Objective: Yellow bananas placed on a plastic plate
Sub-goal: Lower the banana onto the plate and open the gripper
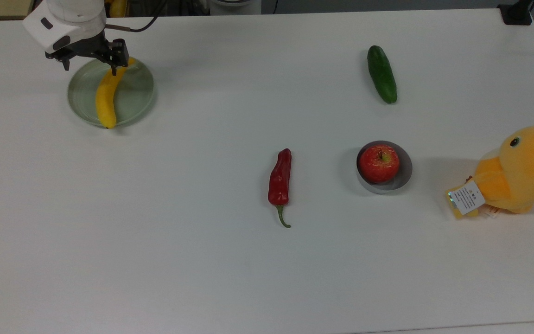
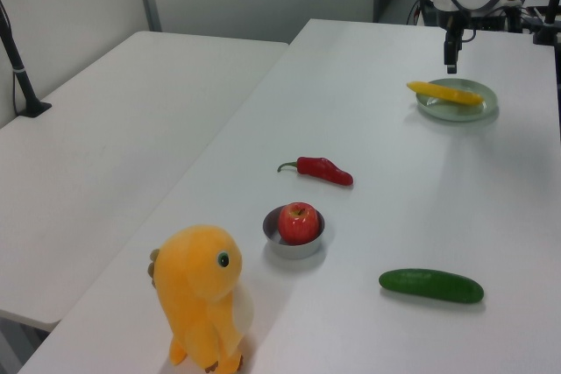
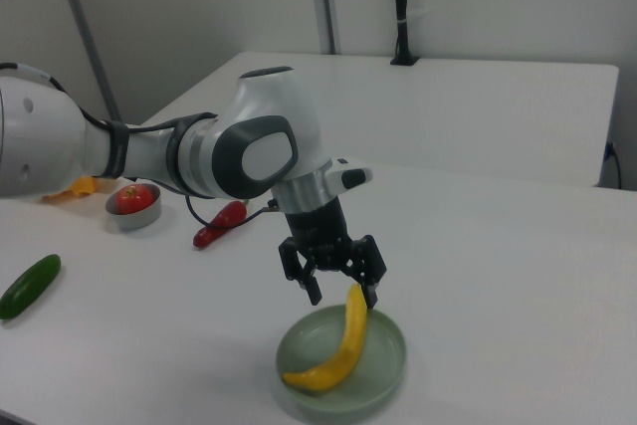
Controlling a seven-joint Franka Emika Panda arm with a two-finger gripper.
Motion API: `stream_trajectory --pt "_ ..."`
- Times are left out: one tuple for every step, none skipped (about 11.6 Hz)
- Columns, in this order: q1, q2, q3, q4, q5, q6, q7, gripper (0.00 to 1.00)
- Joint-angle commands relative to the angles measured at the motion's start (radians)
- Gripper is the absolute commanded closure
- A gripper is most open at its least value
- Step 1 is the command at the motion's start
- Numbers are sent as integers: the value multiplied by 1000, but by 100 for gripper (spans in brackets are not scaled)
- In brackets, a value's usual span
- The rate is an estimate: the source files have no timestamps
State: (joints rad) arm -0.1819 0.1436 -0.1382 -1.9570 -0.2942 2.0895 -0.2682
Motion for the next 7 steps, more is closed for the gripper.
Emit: stream_trajectory --pt "21 -50 -1 -22 4 -14 61 0" --pt "30 -55 8 10 18 -12 140 0" --pt "59 -53 14 30 76 -5 226 0" --pt "73 -55 19 47 145 1 268 0" --pt "76 -55 35 82 220 1 300 0" --pt "94 -56 43 114 281 0 334 0" --pt "125 -56 43 144 306 -2 371 0"
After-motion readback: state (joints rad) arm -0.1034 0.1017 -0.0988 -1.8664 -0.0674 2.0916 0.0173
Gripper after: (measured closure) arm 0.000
